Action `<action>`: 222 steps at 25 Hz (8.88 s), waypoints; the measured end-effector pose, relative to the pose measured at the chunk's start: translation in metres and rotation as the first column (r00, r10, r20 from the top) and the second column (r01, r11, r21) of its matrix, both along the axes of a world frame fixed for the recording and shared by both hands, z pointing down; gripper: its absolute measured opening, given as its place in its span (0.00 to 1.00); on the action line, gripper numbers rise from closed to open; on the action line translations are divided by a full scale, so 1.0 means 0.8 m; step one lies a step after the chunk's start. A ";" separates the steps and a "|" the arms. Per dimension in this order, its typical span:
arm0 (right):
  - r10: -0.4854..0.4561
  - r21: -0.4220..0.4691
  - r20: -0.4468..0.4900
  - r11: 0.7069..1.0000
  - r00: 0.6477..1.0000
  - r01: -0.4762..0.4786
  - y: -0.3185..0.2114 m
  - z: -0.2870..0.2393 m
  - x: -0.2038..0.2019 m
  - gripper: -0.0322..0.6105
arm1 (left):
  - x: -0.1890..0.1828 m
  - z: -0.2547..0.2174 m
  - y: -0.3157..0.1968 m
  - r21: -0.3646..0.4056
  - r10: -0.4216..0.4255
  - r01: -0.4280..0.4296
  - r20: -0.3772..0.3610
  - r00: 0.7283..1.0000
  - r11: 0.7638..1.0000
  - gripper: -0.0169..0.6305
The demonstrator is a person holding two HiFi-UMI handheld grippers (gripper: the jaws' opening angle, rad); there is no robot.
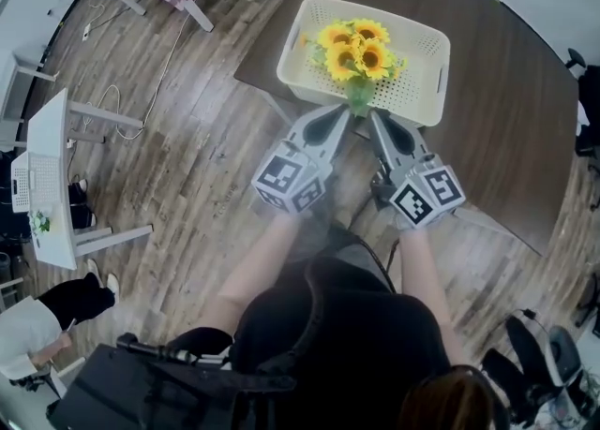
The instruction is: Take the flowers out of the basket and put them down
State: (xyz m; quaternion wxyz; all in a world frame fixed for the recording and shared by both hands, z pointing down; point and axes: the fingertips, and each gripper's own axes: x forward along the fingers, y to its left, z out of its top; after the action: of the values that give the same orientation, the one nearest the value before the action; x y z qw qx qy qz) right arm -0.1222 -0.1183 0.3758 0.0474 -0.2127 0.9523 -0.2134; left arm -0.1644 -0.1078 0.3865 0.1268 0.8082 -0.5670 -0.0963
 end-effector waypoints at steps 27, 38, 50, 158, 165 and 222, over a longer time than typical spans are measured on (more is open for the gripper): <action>0.100 -0.112 -0.159 0.987 0.982 -0.118 -0.146 0.024 -0.010 0.08 | -0.066 -0.032 -0.108 0.043 -0.041 0.042 -0.017 0.999 0.998 0.03; 0.040 -0.176 -0.426 0.976 0.904 -0.127 -0.189 0.081 -0.013 0.25 | -0.091 -0.035 -0.132 0.038 -0.082 0.083 -0.008 0.997 0.996 0.03; -0.078 -0.332 -0.451 0.939 0.889 -0.086 -0.194 0.123 -0.026 0.25 | -0.115 -0.037 -0.150 0.020 -0.116 0.116 -0.005 0.993 0.993 0.03; 0.003 -0.389 -0.011 0.921 1.000 -0.007 -0.203 -0.007 0.043 0.05 | -0.056 -0.028 -0.200 -0.282 0.050 -0.140 -0.304 0.951 0.949 0.05; -0.022 -0.368 0.048 0.929 0.999 0.039 -0.209 -0.033 0.060 0.05 | -0.038 -0.057 -0.202 -0.246 0.043 -0.115 -0.279 0.959 0.963 0.05; 0.383 -0.447 0.048 0.834 0.922 -0.323 -0.180 0.021 0.408 0.05 | 0.322 -0.007 -0.235 -0.304 0.429 -0.497 -0.265 0.864 0.813 0.04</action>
State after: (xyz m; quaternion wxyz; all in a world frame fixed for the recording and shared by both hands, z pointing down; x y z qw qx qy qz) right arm 0.2046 -0.2621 0.3923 0.1026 -0.3753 0.8199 -0.4200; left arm 0.0928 -0.2955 0.3809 0.3448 0.8720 -0.3460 -0.0308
